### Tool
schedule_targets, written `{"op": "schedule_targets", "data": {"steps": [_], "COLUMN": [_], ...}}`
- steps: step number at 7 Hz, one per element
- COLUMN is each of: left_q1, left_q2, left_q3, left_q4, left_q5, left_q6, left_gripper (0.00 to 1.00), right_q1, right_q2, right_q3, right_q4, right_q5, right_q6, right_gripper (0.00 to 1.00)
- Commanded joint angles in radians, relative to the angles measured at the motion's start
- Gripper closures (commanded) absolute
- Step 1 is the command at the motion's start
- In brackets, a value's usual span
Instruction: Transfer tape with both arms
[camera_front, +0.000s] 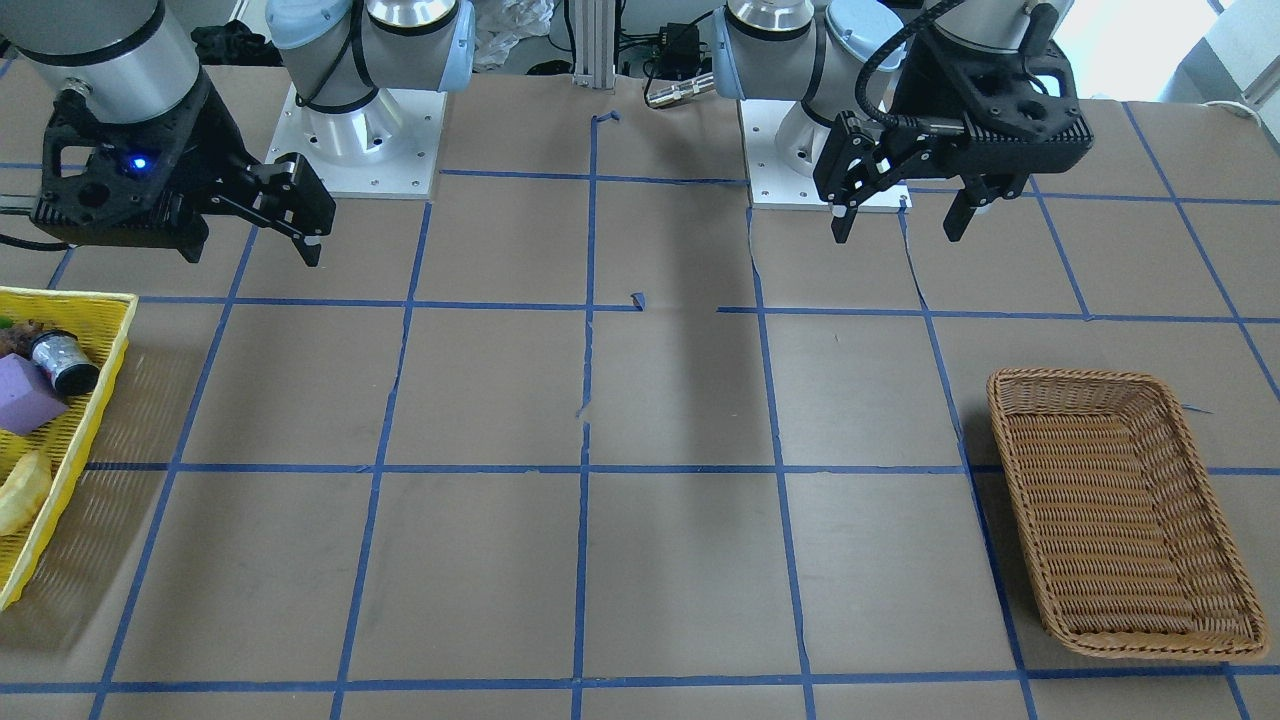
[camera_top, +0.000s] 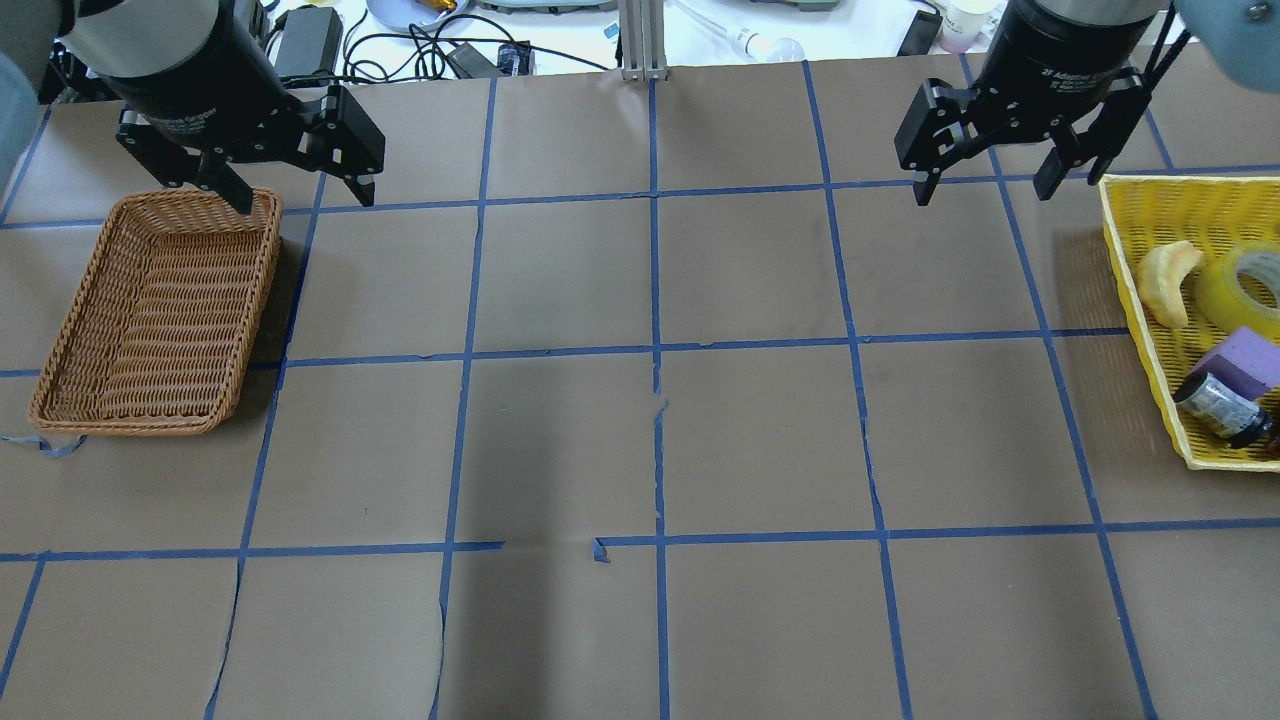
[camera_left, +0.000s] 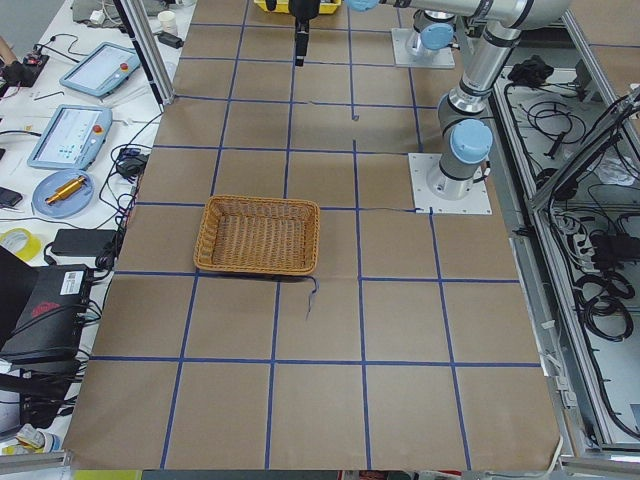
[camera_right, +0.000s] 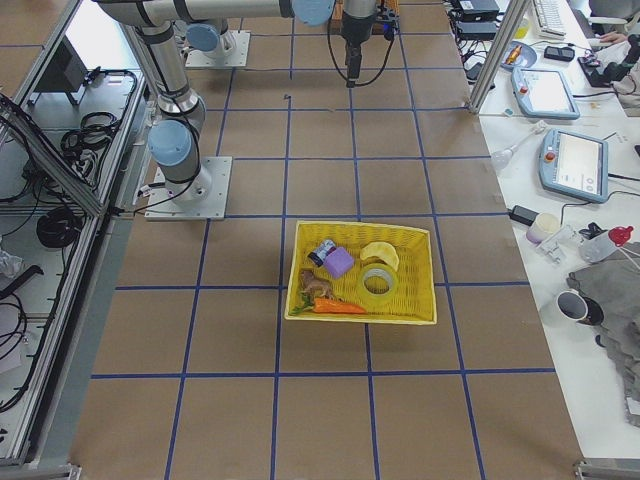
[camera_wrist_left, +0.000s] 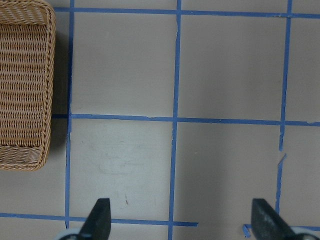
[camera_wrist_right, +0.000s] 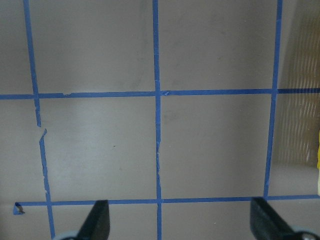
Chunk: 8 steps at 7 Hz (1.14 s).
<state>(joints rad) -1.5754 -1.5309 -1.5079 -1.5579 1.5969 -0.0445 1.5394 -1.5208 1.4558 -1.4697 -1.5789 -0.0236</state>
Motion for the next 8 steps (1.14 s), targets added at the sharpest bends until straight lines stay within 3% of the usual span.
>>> {"op": "schedule_targets", "data": {"steps": [1, 8], "left_q1": [0.000, -0.006], "left_q2": [0.000, 0.000], "left_q3": [0.000, 0.000], "left_q4": [-0.001, -0.001], "left_q5": [0.000, -0.002], "left_q6": [0.000, 0.000], "left_gripper": [0.00, 0.00], "right_q1": [0.002, 0.004], "right_q2": [-0.002, -0.013], "right_q3": [0.001, 0.001], "right_q4": [-0.001, 0.002], "right_q5": [0.008, 0.005], "right_q6": [-0.007, 0.001], "right_gripper": [0.00, 0.00]}}
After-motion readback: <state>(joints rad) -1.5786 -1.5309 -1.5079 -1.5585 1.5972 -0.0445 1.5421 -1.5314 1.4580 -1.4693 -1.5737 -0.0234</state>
